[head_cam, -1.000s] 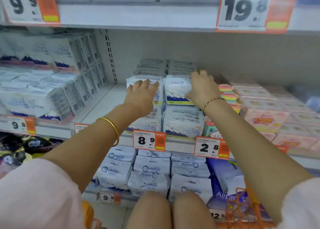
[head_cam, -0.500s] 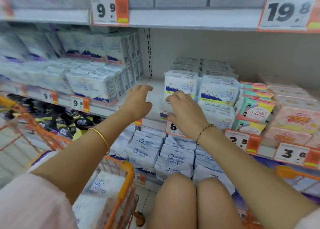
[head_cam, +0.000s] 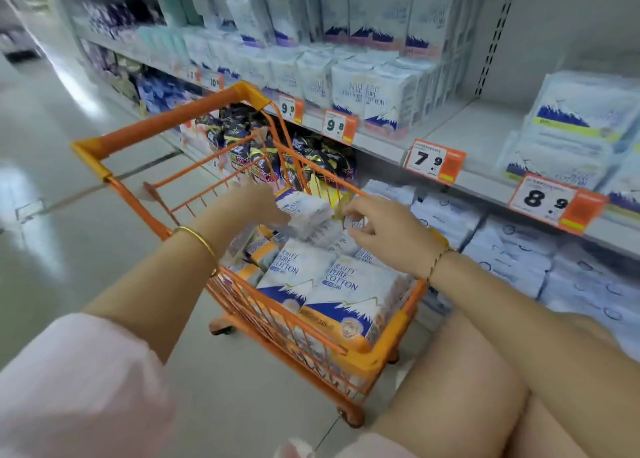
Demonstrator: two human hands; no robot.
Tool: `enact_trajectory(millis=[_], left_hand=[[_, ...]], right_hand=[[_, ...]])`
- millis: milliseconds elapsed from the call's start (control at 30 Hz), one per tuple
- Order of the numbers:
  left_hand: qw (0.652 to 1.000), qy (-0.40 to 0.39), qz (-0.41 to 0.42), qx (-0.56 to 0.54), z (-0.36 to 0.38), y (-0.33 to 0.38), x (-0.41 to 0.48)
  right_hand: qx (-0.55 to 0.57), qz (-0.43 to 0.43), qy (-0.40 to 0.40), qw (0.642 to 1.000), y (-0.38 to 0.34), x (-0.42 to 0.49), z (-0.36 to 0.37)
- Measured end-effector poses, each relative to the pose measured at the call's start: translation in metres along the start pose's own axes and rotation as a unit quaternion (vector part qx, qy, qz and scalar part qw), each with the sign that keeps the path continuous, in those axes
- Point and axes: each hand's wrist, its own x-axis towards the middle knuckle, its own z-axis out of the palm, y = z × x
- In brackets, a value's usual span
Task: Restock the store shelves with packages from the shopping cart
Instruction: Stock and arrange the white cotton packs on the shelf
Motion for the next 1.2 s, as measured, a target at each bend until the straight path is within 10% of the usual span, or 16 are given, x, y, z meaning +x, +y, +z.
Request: enact_trajectory(millis=[133,333,533,700,900,1200], left_hand=[[0.986,0.150,-0.069,0.004,-0.001,-0.027,0.008],[0.998,-0.007,-0.065,0.010,0.014,-0.053,0.010],[0.990,0.029,-0.039,-0.130,-0.001,-0.043,-0.005],[0.967,0.120,0.152,-0.166,-0.045,0.009,-0.027],[0.856,0.276,0.409,-0.153,-0.058,0.130,-0.045],[0.779,0.317,0.513,-0.174,-0.078,0.295,-0.031]], right_hand=[[-0.003,0.007,-0.006,1.000,-0.003,0.004,0.004],[-0.005,0.006,0.004,1.000,-0.001,0.005,0.009],[0.014,-0.005,0.015,1.000,0.004,0.002,0.007],[0.141,0.030,0.098,0.985,0.006,-0.006,-0.021],[0.240,0.135,0.203,0.940,0.043,-0.029,-0.080],[0.225,0.223,0.383,0.868,0.145,-0.111,-0.165]])
